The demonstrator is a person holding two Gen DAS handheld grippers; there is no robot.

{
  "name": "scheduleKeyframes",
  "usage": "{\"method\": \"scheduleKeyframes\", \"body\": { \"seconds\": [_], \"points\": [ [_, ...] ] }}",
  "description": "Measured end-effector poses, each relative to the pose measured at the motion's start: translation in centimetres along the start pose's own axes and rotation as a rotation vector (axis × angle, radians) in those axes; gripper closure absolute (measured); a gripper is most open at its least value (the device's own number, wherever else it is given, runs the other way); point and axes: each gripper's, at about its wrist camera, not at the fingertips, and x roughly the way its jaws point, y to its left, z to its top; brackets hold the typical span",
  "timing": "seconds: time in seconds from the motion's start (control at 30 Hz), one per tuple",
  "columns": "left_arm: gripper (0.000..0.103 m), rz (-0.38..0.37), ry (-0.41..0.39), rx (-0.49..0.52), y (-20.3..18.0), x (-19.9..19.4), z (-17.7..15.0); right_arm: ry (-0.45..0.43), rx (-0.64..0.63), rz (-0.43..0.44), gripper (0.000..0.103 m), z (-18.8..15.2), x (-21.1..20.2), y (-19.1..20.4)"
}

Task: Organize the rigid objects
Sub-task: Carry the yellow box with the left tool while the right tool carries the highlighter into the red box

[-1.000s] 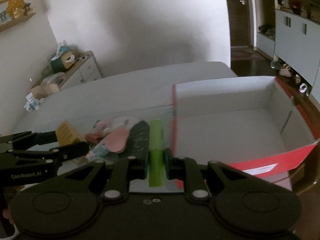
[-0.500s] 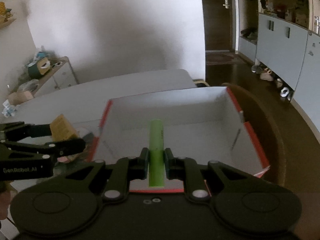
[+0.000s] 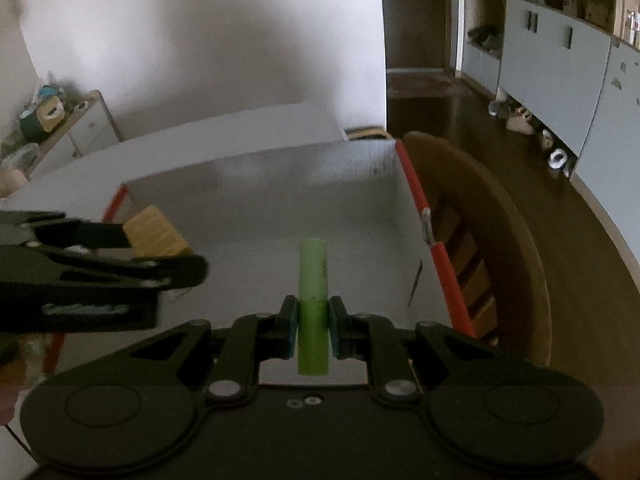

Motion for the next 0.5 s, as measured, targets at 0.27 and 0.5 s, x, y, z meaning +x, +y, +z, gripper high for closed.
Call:
{"method": "scheduleKeyframes", "body": {
  "seconds": [0.27, 0.5],
  "points": [
    [0.028, 0.026, 0.114, 0.027, -1.4, 6.1, 1.6, 0.095, -0.080, -0.012, 0.088, -0.4, 2.6, 0.4],
    [0.028, 0.033, 0.233, 0.015, -1.5, 9.7, 1.9, 0.197, -0.097, -0.047, 0.088, -0.2, 4.7, 0.4]
  ]
}}
